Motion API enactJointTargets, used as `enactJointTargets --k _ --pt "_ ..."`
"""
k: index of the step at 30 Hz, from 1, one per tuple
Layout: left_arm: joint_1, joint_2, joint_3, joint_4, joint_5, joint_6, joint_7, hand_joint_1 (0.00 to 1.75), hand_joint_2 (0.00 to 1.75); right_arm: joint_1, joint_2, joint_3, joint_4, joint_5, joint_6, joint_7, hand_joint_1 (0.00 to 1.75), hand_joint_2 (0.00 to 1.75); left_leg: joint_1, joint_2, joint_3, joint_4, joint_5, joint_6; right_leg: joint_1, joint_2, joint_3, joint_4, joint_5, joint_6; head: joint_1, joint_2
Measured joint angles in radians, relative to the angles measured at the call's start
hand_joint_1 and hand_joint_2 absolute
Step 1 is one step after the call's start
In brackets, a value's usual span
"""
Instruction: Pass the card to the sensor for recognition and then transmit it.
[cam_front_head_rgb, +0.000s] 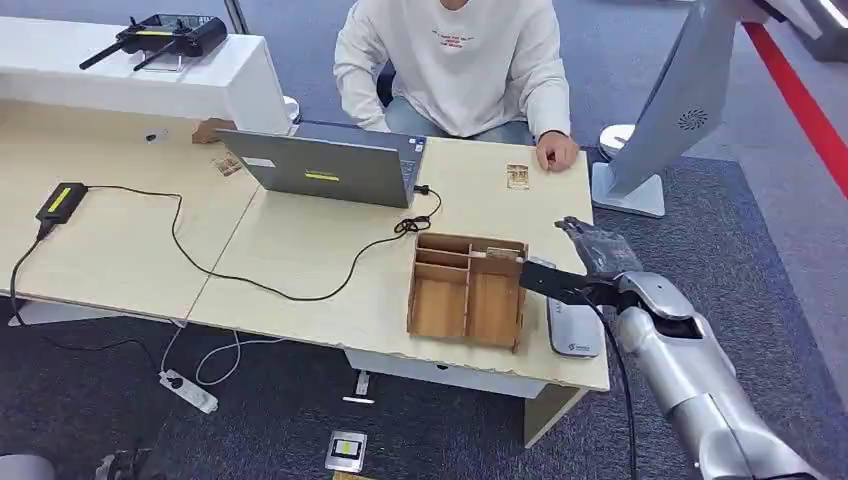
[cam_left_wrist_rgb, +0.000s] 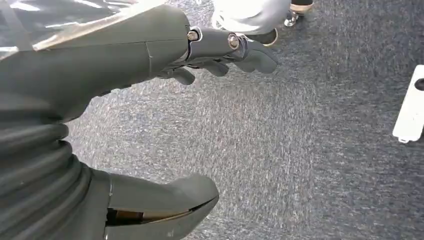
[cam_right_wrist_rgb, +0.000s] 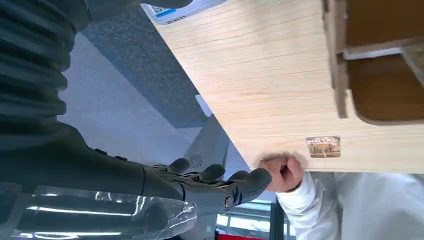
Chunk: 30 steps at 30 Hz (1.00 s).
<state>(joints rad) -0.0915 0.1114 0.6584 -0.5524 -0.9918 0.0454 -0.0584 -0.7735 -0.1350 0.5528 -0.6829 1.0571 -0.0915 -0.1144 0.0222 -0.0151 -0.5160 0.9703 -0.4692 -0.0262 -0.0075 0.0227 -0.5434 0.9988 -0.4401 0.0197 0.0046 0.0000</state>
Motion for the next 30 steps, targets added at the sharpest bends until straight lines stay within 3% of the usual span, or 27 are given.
enactJointTargets --k 5,9,19,30 --pt "-0.009 0.007 0.016 0.023 -0.026 0.012 -0.027 0.00 1.75 0.011 -0.006 -0.005 -0.010 -0.004 -0.019 -0.022 0.00 1.75 0.000 0.000 0.000 0.000 0.000 0.000 0.000 0.000 0.000 0.000 0.000 0.000 0.000 0.000" --pt "-0.018 0.007 0.031 0.038 -0.049 0.016 -0.049 0.00 1.75 0.013 -0.002 -0.005 -0.059 -0.014 0.013 -0.024 0.00 1.75 0.000 0.000 0.000 0.000 0.000 0.000 0.000 0.000 0.000 0.000 0.000 0.000 0.000 0.000" --pt "-0.029 0.010 0.054 0.070 -0.064 0.019 -0.061 0.00 1.75 0.010 0.015 -0.005 -0.120 -0.021 -0.010 -0.048 0.00 1.75 0.000 0.000 0.000 0.000 0.000 0.000 0.000 0.000 0.001 0.000 0.000 0.000 0.000 0.000" --pt "-0.033 0.011 0.063 0.090 -0.069 0.019 -0.061 0.00 1.75 -0.008 0.029 -0.005 -0.160 -0.022 0.021 -0.052 0.00 1.75 0.000 0.000 0.000 0.000 0.000 0.000 0.000 0.000 0.000 0.000 0.000 0.000 0.000 0.000"
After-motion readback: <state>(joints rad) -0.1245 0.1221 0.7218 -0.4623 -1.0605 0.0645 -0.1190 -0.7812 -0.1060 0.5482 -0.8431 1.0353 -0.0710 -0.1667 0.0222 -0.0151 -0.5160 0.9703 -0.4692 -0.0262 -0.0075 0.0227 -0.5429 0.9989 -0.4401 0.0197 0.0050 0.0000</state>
